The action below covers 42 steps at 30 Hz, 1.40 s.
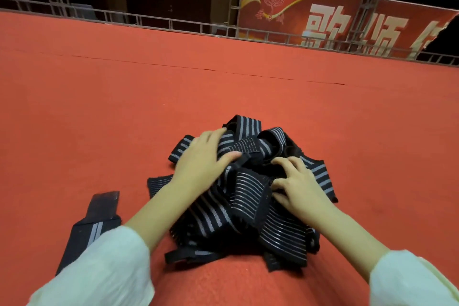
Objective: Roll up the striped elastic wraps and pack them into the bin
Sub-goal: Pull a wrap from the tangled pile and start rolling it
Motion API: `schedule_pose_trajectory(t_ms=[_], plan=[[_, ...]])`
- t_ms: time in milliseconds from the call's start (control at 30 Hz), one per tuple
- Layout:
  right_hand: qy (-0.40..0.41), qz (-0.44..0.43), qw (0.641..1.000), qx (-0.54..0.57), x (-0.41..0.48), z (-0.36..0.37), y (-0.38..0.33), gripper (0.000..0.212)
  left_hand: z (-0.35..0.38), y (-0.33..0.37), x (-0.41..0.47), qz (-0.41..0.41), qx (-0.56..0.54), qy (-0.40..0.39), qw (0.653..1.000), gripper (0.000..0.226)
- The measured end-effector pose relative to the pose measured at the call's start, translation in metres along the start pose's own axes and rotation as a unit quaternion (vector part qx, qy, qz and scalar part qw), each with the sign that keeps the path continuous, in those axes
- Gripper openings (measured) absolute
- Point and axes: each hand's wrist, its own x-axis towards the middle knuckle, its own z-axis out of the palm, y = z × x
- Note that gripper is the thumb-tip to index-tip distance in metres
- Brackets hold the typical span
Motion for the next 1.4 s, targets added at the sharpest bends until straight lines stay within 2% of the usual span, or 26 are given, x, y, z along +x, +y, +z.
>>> schedule_pose_trajectory(t_ms=[133, 200, 300, 367, 533, 600, 700, 800, 900, 967, 1067, 1100, 1167, 1233, 1267, 1300, 1333, 1400], plan=[[-0.049, -0.013, 0.998, 0.026, 0.005, 0.004, 0.007, 0.003, 0.025, 0.024, 0.023, 0.04, -0.002, -0.11, 0.993, 0.069], [-0.069, -0.039, 0.997, 0.013, 0.006, 0.007, 0.013, 0.004, 0.031, 0.022, 0.027, 0.043, 0.008, -0.085, 0.995, 0.053], [0.022, -0.1, 0.995, 0.017, 0.005, 0.006, 0.021, 0.022, 0.028, 0.01, 0.026, 0.034, -0.038, -0.008, 0.999, 0.036], [0.053, -0.121, 0.991, 0.0, 0.007, 0.003, 0.024, 0.024, 0.023, 0.003, 0.024, 0.026, -0.08, 0.024, 0.996, 0.032], [0.083, -0.077, 0.993, -0.035, 0.006, -0.008, 0.048, 0.017, 0.006, -0.021, 0.028, -0.023, -0.154, 0.12, 0.98, 0.022], [0.096, -0.054, 0.993, -0.038, -0.007, -0.009, 0.073, 0.016, -0.007, -0.047, 0.031, -0.072, -0.15, 0.158, 0.973, 0.018], [0.098, -0.035, 0.993, -0.063, -0.028, -0.005, 0.104, 0.013, -0.021, -0.084, 0.027, -0.12, -0.113, 0.166, 0.972, 0.016], [0.028, -0.004, 0.998, -0.062, -0.04, 0.006, 0.115, 0.023, -0.018, -0.104, 0.02, -0.149, -0.077, 0.15, 0.974, 0.018], [-0.058, 0.018, 0.998, -0.014, -0.047, 0.009, 0.12, 0.028, -0.014, -0.108, 0.018, -0.174, -0.025, 0.104, 0.979, 0.025], [-0.055, 0.046, 0.997, 0.027, -0.044, -0.007, 0.109, 0.024, -0.018, -0.098, 0.021, -0.149, -0.012, 0.107, 0.983, 0.03], [0.021, 0.069, 0.99, 0.12, -0.026, -0.041, 0.08, 0.043, -0.026, -0.053, 0.025, -0.05, -0.061, 0.139, 0.987, 0.035], [0.034, 0.062, 0.987, 0.146, -0.017, -0.047, 0.069, 0.041, -0.027, -0.032, 0.024, -0.008, -0.077, 0.112, 0.991, 0.038], [0.013, 0.041, 0.986, 0.162, -0.001, -0.046, 0.051, 0.041, -0.014, 0.005, 0.018, 0.052, -0.066, -0.025, 0.996, 0.056], [-0.086, 0.039, 0.989, 0.115, 0.012, -0.032, 0.043, 0.048, 0.01, 0.022, 0.01, 0.042, 0.01, -0.191, 0.981, 0.076], [-0.133, 0.042, 0.987, 0.079, 0.016, -0.02, 0.043, 0.048, 0.021, 0.021, 0.007, 0.027, 0.065, -0.244, 0.967, 0.078], [-0.173, 0.043, 0.983, 0.045, 0.017, -0.01, 0.045, 0.045, 0.028, 0.016, 0.005, 0.015, 0.107, -0.262, 0.959, 0.071], [-0.195, 0.041, 0.98, 0.023, 0.016, -0.001, 0.049, 0.041, 0.029, 0.009, 0.003, 0.012, 0.123, -0.249, 0.961, 0.058], [-0.168, 0.014, 0.985, 0.021, 0.007, 0.012, 0.063, 0.031, 0.024, -0.005, 0.003, 0.023, 0.124, -0.189, 0.974, 0.041]])
